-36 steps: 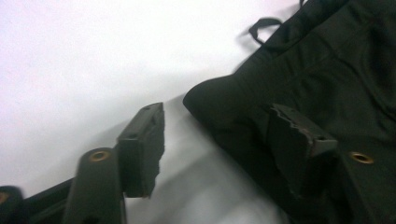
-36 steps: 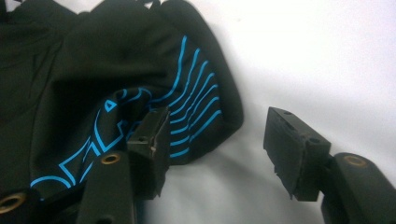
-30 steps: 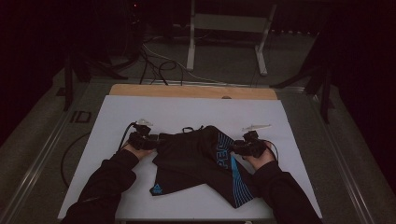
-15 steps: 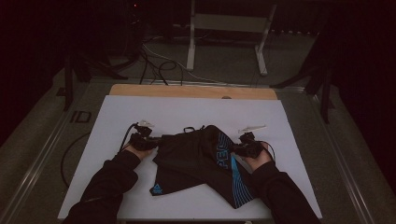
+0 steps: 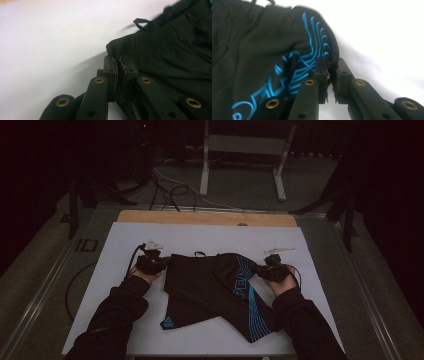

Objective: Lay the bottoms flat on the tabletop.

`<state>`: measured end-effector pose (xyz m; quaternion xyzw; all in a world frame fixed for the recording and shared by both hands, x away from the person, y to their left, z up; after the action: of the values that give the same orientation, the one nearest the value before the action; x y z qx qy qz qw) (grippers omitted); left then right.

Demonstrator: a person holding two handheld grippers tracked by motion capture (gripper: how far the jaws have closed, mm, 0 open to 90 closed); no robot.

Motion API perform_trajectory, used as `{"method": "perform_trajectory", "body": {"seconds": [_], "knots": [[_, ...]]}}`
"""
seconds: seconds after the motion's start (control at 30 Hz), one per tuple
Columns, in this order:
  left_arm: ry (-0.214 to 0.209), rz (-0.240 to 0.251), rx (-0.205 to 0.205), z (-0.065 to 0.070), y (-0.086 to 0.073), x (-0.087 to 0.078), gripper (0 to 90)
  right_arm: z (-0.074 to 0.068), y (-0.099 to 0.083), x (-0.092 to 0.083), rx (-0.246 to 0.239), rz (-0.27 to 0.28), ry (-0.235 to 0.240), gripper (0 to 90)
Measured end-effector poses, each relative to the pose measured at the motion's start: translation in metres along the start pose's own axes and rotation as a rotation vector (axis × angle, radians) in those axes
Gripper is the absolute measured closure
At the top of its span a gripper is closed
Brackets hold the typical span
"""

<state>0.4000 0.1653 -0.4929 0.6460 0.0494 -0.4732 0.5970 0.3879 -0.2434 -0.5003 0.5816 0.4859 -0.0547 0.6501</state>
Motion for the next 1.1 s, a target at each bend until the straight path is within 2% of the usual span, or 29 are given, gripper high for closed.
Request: {"method": "perform_trajectory", "body": {"seconds": [0.17,0.23,0.33,0.43,0.5,0.63,0.7,0.83,0.93,1.03,1.1], "knots": [[0.015,0.043,0.024,0.0,0.012,-0.003,86.0,0.012,0.017,-0.006,0.026,0.046,-0.028,82.6],[0.012,0.05,0.021,0.0,0.014,-0.003,86.0,0.014,0.02,-0.006,0.032,0.049,-0.027,82.6],[0.031,0.076,0.032,-0.002,0.023,-0.002,86.0,0.022,0.03,-0.003,0.051,0.069,-0.044,82.6],[0.04,0.095,0.043,-0.004,0.026,-0.002,85.9,0.026,0.035,-0.001,0.053,0.066,-0.048,82.6],[0.056,0.105,0.066,-0.006,0.03,-0.002,85.9,0.03,0.039,0.002,0.051,0.053,-0.061,82.6],[0.079,0.114,0.06,-0.011,0.038,0.0,85.9,0.036,0.044,0.005,0.049,0.058,-0.056,82.5],[0.095,0.117,0.069,-0.01,0.041,0.002,85.8,0.038,0.048,0.005,0.028,0.073,-0.073,82.5],[0.117,0.138,0.057,-0.009,0.047,0.006,85.7,0.041,0.056,0.003,0.05,0.115,-0.091,82.5],[0.121,0.132,0.056,-0.007,0.05,0.009,85.7,0.042,0.059,0.004,0.035,0.114,-0.116,82.5],[0.116,0.123,0.056,-0.006,0.051,0.013,85.7,0.043,0.064,0.006,0.002,0.1,-0.174,82.3],[0.124,0.12,0.06,-0.004,0.051,0.015,85.7,0.041,0.066,0.008,-0.054,0.077,-0.216,82.1]]}}
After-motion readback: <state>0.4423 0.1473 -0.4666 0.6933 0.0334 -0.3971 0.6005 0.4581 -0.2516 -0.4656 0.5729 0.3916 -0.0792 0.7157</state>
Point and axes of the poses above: each handheld gripper's, and its own axes: x roughly forward along the jaws, y roughly out of its top, z roughly to its right, the point moved 1 cm from there along x, roughly forward along the jaws, and after that the axes turned 3 degrees about -x, right-handed, at the moved point
